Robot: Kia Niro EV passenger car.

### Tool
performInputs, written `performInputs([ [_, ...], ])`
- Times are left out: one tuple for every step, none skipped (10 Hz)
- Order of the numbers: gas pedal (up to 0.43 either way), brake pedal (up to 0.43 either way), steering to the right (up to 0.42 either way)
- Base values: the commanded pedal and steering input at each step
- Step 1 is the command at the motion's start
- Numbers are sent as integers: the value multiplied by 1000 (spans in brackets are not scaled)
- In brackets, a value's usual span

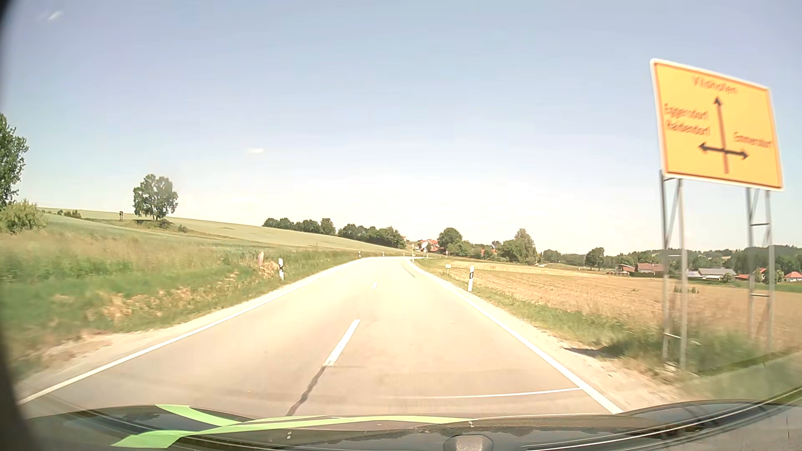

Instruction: Follow the waypoints while adhering to traffic rules and regulations

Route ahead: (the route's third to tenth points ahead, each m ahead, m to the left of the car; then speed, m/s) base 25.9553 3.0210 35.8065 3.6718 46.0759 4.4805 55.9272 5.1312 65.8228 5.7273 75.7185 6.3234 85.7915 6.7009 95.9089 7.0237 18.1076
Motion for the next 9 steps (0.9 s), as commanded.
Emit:
performInputs([
  [248,0,-19],
  [248,0,-19],
  [248,0,-19],
  [248,0,-19],
  [248,0,-19],
  [260,0,-19],
  [260,0,-19],
  [248,0,-18],
  [220,0,-18],
])
